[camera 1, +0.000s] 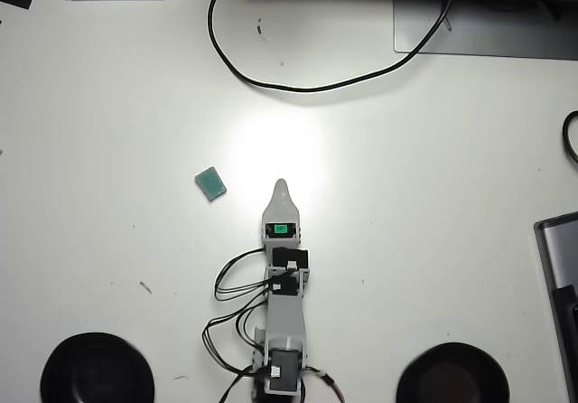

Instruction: Grab the Blue cube

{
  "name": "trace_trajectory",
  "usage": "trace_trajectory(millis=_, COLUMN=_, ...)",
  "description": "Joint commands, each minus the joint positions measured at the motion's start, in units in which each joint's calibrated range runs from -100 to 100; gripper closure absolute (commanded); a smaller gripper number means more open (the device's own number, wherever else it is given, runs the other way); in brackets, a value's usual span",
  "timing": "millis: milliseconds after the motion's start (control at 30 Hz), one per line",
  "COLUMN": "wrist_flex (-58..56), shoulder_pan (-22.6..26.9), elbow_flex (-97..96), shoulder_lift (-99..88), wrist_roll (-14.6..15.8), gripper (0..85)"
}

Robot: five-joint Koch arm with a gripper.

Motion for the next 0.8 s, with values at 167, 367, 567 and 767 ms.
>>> trace_trajectory(millis=167, wrist_flex=2.8, shoulder_pan=0.0, elbow_flex=0.5, shoulder_lift=-2.1, wrist_roll=0.0, gripper=36.8)
trace_trajectory(millis=367, wrist_flex=2.8, shoulder_pan=0.0, elbow_flex=0.5, shoulder_lift=-2.1, wrist_roll=0.0, gripper=36.8)
trace_trajectory(millis=567, wrist_flex=2.8, shoulder_pan=0.0, elbow_flex=0.5, shoulder_lift=-2.1, wrist_roll=0.0, gripper=36.8)
trace_trajectory(millis=767, wrist_flex=2.8, shoulder_pan=0.0, elbow_flex=0.6, shoulder_lift=-2.1, wrist_roll=0.0, gripper=36.8)
